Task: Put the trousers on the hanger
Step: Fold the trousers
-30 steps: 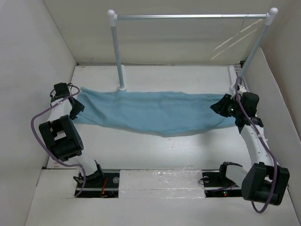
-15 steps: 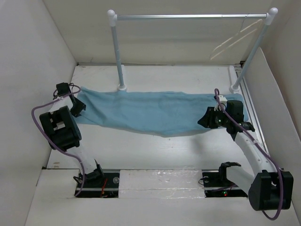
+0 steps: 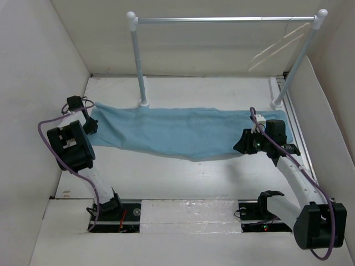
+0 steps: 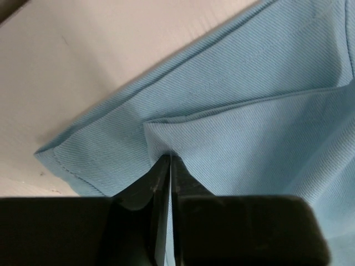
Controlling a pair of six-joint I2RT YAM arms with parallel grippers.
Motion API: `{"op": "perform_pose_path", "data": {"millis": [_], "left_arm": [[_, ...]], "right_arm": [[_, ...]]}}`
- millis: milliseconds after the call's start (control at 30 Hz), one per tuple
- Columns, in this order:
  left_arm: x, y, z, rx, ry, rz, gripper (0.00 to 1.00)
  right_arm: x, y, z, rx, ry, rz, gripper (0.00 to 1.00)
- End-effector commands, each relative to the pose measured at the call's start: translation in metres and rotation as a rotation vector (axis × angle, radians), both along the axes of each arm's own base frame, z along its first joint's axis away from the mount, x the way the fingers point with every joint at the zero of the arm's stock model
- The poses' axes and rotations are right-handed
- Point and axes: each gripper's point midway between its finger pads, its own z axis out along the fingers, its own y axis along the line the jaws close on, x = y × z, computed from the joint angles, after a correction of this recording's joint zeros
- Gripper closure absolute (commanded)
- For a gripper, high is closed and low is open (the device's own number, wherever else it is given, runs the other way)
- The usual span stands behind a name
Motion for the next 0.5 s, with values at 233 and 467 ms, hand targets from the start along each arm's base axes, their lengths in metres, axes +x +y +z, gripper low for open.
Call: {"op": "perform_pose_path", "data": {"millis": [233, 467], "left_arm": [[-0.008, 0.023, 0.062, 0.155, -0.066, 0.069, 1.0], [-0.011, 0.014, 0.043, 0.109, -0.028, 0.021, 0.79]], "right_arm": [[0.009, 0.001, 0.016, -0.024, -0.063, 0.034, 0.64], [0.011, 0.005, 0.016, -0.013, -0.064, 0.045, 0.64]]}}
